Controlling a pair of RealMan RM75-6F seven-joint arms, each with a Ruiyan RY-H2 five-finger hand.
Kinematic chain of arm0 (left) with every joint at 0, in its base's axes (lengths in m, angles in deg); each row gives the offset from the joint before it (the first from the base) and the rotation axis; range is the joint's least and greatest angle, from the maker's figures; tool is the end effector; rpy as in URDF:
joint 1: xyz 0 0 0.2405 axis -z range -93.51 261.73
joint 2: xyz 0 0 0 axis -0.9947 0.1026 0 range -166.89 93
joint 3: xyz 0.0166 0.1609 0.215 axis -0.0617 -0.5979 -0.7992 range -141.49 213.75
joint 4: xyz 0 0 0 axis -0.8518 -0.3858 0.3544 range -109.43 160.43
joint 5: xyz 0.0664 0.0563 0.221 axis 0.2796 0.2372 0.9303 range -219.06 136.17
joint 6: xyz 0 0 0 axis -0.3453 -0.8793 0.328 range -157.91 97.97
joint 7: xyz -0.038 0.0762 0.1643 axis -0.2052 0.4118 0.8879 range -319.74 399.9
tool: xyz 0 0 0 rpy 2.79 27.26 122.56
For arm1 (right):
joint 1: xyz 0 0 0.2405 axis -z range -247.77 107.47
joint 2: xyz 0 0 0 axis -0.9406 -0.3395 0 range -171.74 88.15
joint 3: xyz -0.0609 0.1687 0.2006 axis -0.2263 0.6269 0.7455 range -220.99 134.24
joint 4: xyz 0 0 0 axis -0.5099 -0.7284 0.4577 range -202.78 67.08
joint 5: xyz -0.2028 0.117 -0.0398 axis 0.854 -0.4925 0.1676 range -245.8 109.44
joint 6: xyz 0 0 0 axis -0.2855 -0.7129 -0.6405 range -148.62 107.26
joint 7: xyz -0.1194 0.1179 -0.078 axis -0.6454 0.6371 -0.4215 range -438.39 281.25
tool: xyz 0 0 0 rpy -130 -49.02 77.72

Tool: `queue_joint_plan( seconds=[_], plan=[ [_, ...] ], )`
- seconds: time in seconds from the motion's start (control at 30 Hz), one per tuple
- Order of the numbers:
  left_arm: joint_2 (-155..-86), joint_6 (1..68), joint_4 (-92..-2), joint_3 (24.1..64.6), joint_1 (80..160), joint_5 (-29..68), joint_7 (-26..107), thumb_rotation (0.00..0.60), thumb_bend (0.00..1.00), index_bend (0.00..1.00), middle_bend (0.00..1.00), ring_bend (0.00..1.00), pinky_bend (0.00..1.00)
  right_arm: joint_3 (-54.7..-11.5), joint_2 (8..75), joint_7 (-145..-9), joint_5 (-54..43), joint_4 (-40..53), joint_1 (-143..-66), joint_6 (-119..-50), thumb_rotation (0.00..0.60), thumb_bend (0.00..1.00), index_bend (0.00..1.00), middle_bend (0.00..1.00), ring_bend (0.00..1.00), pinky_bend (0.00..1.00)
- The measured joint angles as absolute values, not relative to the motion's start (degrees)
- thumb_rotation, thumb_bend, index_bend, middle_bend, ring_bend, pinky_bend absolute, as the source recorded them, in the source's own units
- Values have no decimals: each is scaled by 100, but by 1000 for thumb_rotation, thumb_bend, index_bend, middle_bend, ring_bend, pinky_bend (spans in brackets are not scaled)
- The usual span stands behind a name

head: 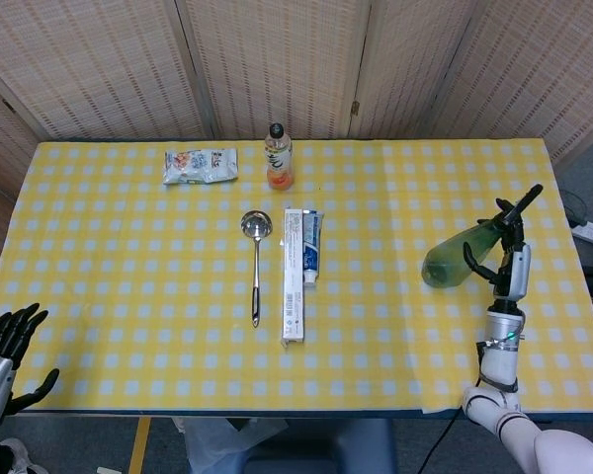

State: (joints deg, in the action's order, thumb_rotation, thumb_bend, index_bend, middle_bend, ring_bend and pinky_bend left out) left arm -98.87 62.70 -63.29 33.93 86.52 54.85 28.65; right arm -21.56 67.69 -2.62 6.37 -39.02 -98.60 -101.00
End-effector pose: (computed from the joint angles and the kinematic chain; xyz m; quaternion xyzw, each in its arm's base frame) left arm -0.3272 0.1888 0.1515 -0.6122 -0.3853 -0.4471 0.5261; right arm -0.3399 -0.4065 0.0499 0.2251 -0.5133 0.7664 0.3140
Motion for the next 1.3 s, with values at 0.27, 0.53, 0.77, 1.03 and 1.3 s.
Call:
queue_joint_plan(
  seconds=[0.27,0.53,0.77,1.03,1.3],
  plan=[
    [-9870,6321,-6343,3390,8617,5489,2876,600,391,24,57,72,0,-2244,6663,-348,713,-3743,-9792,-10114,600,334,127,136,295,240],
    [-9864,6349,-6359,3381,8601,5523,2887,600,391,25,57,72,0,-2331,6621,-427,735,-3729,-9700,-10014,600,334,124,134,287,230],
    [-9852,6391,-6355,3391,8582,5525,2876,600,391,25,57,72,0,-2418,6643,-393,759,-3833,-9601,-9946,600,334,124,133,283,213],
    [-9854,6386,-6355,3393,8583,5535,2888,600,391,25,57,72,0,-2594,6575,-247,844,-3824,-9259,-10083,600,334,124,133,275,194],
    [-9884,6301,-6369,3387,8622,5553,2966,600,391,26,57,72,0,-2738,6293,-224,945,-3599,-8927,-10275,600,334,124,121,260,173]
  ],
)
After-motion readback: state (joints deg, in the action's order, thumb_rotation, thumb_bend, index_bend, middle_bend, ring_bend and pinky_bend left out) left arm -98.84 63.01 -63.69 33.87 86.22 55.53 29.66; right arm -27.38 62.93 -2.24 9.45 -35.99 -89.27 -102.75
